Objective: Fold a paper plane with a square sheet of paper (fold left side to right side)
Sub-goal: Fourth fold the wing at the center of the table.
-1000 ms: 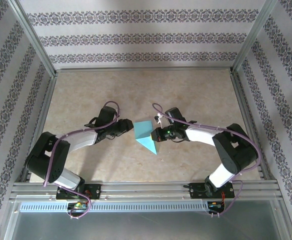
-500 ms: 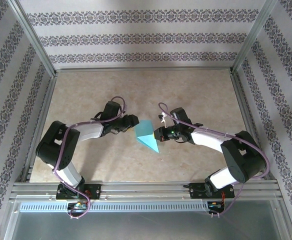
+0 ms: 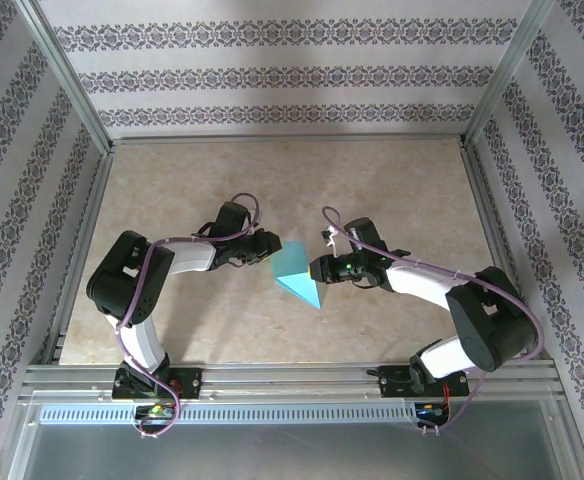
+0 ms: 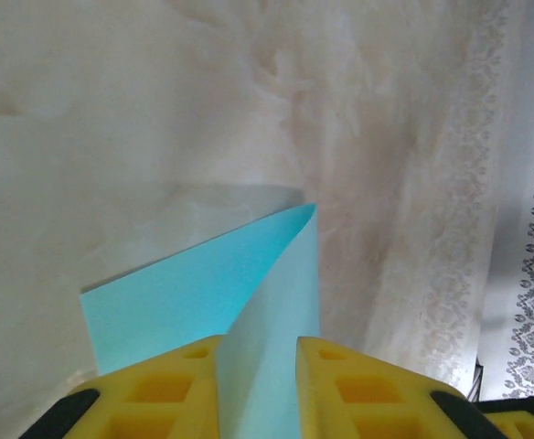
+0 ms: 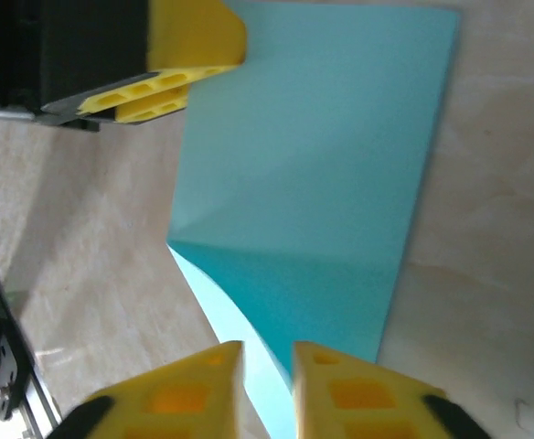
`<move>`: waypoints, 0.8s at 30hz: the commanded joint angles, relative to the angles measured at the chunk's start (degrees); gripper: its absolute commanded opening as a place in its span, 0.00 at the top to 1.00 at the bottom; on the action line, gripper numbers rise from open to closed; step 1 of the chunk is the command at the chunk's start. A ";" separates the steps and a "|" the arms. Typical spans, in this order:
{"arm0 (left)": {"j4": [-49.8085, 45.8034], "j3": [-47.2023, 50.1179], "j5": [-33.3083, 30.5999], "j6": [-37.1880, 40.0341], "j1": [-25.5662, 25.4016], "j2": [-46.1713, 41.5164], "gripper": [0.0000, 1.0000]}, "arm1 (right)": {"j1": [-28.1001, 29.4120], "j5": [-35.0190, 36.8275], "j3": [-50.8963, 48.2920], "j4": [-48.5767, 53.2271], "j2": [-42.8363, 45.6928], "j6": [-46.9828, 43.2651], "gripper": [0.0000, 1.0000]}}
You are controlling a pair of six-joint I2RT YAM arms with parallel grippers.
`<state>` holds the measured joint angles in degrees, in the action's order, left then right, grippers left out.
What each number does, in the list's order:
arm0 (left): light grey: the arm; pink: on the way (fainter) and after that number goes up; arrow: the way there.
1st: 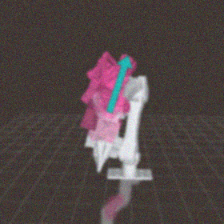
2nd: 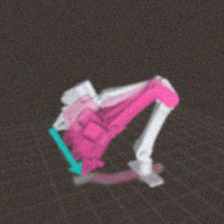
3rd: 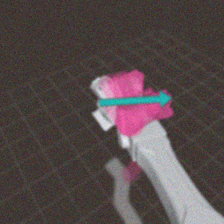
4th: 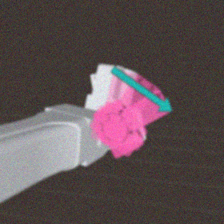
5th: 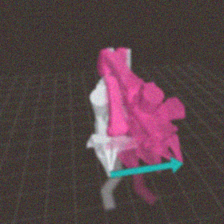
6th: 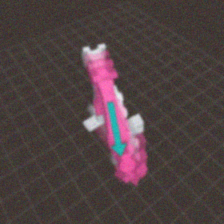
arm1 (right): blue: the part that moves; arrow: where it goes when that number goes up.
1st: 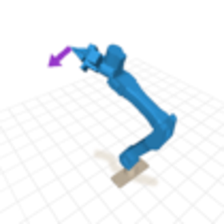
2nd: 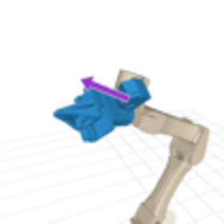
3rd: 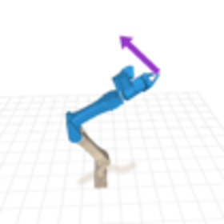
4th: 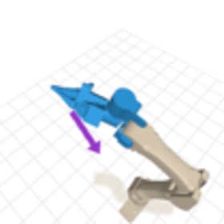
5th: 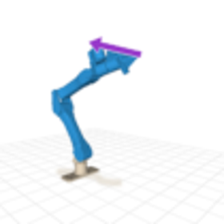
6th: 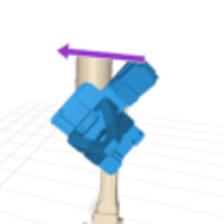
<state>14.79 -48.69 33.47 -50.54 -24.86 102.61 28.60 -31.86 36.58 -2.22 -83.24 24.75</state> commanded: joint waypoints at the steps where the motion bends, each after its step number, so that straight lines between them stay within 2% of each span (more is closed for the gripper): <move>1: 3.76 -1.39 1.07 -0.59 -1.11 0.01 0.76 | -0.05 6.20 1.69 6.41 4.07 -1.55 0.68; 3: 3.76 -1.60 1.45 -0.83 -1.22 -0.26 0.76 | 1.47 11.52 3.90 12.55 5.99 -3.79 0.61; 5: 3.85 -2.00 1.76 -1.12 -1.53 -0.60 0.76 | 3.40 16.39 5.84 17.34 7.31 -5.33 0.59; 9: 3.24 -2.64 1.69 -1.45 -2.13 -1.40 0.77 | 12.17 29.86 9.74 25.36 7.26 -6.91 0.57; 12: 3.23 -2.86 1.68 -1.92 -2.21 -2.18 0.78 | 18.70 36.56 10.66 26.48 5.65 -5.24 0.56; 17: 1.73 -3.92 1.68 -1.77 -2.30 -2.93 0.79 | 26.56 43.85 12.51 26.56 0.07 -3.01 0.51; 24: -0.18 -4.89 1.34 -1.02 -2.66 -3.21 0.79 | 30.43 50.11 16.60 26.95 -8.78 -2.32 0.49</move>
<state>15.86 -52.29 34.33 -51.55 -26.68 100.92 58.08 12.36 50.70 23.24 -90.02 21.23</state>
